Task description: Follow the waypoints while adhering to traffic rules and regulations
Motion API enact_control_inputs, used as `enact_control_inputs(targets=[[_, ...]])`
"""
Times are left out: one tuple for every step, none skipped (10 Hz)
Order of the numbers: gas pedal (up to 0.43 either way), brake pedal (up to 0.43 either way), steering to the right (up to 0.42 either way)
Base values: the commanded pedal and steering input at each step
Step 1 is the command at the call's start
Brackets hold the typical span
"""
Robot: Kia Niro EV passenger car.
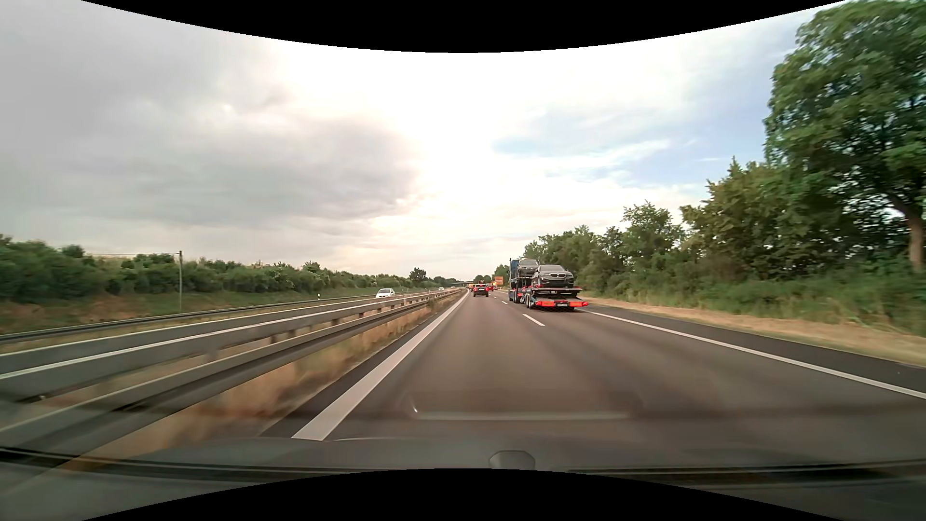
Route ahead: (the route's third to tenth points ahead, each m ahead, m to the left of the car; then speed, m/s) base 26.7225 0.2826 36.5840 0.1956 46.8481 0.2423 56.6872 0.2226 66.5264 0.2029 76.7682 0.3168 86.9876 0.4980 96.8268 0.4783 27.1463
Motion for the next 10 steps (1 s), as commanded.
enact_control_inputs(targets=[[0.118,0.0,-0.004],[0.059,0.0,-0.004],[0.028,0.0,-0.004],[0.0,0.0,-0.004],[0.0,0.0,-0.004],[0.0,0.0,-0.004],[0.0,0.0,-0.004],[0.0,0.0,-0.004],[0.0,0.0,-0.004],[0.0,0.0,-0.004]])
